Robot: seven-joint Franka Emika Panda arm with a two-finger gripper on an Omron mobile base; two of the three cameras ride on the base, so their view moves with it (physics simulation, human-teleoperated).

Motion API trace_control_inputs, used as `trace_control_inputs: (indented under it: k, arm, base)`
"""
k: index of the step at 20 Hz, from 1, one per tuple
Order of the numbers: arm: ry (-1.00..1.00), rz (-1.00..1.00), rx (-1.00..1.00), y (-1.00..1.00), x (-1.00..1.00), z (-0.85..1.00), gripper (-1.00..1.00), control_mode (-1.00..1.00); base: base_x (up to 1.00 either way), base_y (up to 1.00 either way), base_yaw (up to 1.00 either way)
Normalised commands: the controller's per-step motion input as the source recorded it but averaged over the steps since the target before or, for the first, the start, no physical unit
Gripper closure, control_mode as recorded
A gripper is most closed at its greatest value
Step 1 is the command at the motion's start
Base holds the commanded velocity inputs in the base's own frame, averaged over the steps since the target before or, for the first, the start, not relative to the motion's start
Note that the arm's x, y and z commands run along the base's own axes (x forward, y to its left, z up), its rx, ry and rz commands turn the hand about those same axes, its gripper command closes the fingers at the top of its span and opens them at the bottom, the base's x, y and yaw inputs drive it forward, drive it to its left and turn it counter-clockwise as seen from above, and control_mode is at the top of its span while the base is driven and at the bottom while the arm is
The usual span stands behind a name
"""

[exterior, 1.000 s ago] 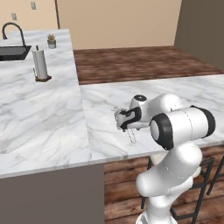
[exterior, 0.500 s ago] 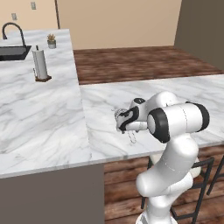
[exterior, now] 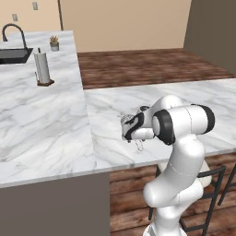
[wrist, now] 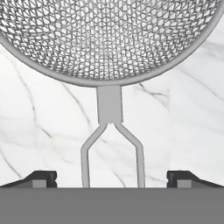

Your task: Pick the strainer and bowl and place them in the sink. Then turn on the water.

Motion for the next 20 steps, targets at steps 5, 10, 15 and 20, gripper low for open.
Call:
trace_control_inputs:
  k: [5,10,15,20]
  arm:
    - [0.00,0.00,0.00,0.00,0.08,-0.17,-1.00,-1.00]
    - [0.03,0.00,0.00,0.00,0.01,-0.07,1.00,-1.00]
    - [0.01,0.00,0.00,0.00,0.00,0.00,1.00,-1.00]
    - [0.00,0.00,0.00,0.00,0.00,0.00,1.00,-1.00]
  base:
    - [0.00,0.00,0.00]
    - [0.00,0.00,0.00]
    - [0.00,0.00,0.00]
    - [0.00,0.00,0.00]
